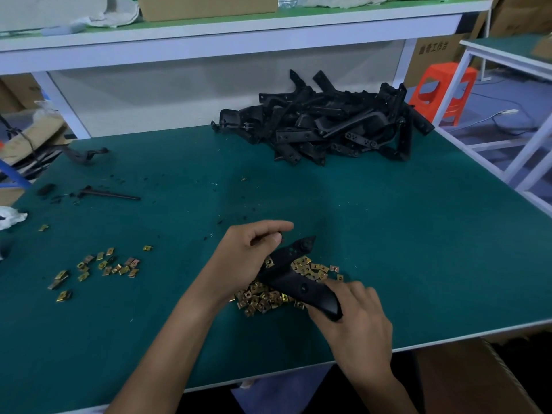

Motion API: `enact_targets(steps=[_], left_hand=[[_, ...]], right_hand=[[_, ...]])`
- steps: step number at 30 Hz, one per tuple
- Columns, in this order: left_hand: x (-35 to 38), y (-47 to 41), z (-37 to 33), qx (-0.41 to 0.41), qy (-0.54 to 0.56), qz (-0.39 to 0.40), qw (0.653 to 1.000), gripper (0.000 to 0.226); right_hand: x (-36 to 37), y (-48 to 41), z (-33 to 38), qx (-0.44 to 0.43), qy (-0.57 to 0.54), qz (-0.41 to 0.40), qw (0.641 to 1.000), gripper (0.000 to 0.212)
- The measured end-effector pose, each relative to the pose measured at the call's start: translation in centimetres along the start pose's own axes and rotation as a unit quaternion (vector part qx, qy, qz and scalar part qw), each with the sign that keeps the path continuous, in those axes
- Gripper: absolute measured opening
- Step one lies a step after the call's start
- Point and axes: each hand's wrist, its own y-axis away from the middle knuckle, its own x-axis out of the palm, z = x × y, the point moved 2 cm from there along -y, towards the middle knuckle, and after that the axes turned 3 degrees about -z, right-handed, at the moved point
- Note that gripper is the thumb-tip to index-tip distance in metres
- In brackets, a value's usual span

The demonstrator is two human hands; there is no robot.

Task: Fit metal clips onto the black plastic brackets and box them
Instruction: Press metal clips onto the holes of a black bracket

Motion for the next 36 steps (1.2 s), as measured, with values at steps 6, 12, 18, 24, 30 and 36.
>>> enact_targets(steps=[6, 12, 18, 24, 30, 36], left_hand=[[0.1, -0.1, 0.5, -0.015, -0.017, -0.017, 1.000, 0.017], [0.2, -0.1, 0.5, -0.026, -0.043, -0.022, 0.999, 0.016], [0.6, 0.5, 0.2, -0.003, -0.108, -0.034, 0.994, 0.013], [1.7, 1.9, 0.4, 0.077, -0.220, -0.070, 0.970, 0.041], [2.1, 2.3, 0.5, 0.088, -0.216, -0.101, 0.967, 0.036], [2.8, 2.4, 1.0, 0.065, -0.206, -0.121, 0.969, 0.031]], right_hand=[[0.1, 0.0, 0.1, -0.003, 0.007, 0.009, 1.000, 0.046], [0.1, 0.1, 0.2, -0.011, 0.017, 0.014, 1.000, 0.048], [0.1, 0.0, 0.0, -0.001, 0.015, 0.015, 1.000, 0.048], [0.2, 0.0, -0.1, 0.003, 0.016, 0.018, 1.000, 0.048], [0.3, 0.0, 0.0, 0.002, 0.023, 0.015, 1.000, 0.048], [0.2, -0.1, 0.0, 0.020, 0.013, 0.009, 1.000, 0.046]])
